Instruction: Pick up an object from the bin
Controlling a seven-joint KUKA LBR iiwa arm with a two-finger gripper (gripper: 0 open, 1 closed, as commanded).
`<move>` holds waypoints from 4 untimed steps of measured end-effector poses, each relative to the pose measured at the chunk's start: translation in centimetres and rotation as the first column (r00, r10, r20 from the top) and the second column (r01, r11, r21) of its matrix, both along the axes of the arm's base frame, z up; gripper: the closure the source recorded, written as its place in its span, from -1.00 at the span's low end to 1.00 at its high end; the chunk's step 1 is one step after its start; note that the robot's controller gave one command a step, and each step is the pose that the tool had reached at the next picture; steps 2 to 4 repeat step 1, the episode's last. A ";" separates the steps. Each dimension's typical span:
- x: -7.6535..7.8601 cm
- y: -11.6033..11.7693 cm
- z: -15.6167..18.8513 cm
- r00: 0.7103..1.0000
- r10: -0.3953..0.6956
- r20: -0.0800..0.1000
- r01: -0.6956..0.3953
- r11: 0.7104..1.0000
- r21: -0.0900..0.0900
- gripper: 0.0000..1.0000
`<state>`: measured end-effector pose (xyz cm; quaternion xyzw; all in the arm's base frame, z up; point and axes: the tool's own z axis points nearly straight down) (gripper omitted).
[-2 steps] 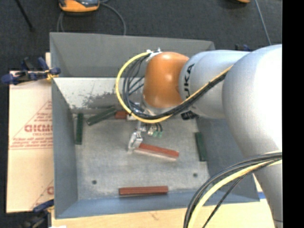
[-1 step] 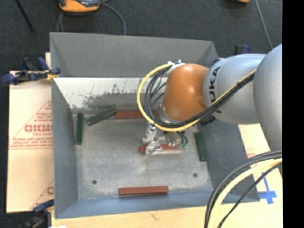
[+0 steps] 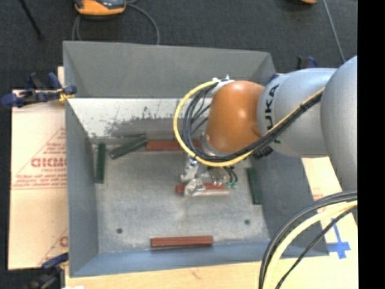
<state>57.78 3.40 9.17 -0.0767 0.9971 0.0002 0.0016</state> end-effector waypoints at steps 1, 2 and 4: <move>-0.7 -2.7 20.3 1.000 0.028 0.008 -0.028 1.000 -0.002 1.00; -0.7 -2.7 20.3 1.000 0.028 0.008 -0.028 1.000 -0.002 1.00; -0.7 -2.7 20.3 1.000 0.028 0.008 -0.028 1.000 -0.002 1.00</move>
Offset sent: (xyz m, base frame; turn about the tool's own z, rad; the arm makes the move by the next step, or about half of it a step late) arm 0.0000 0.0000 0.0000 0.0000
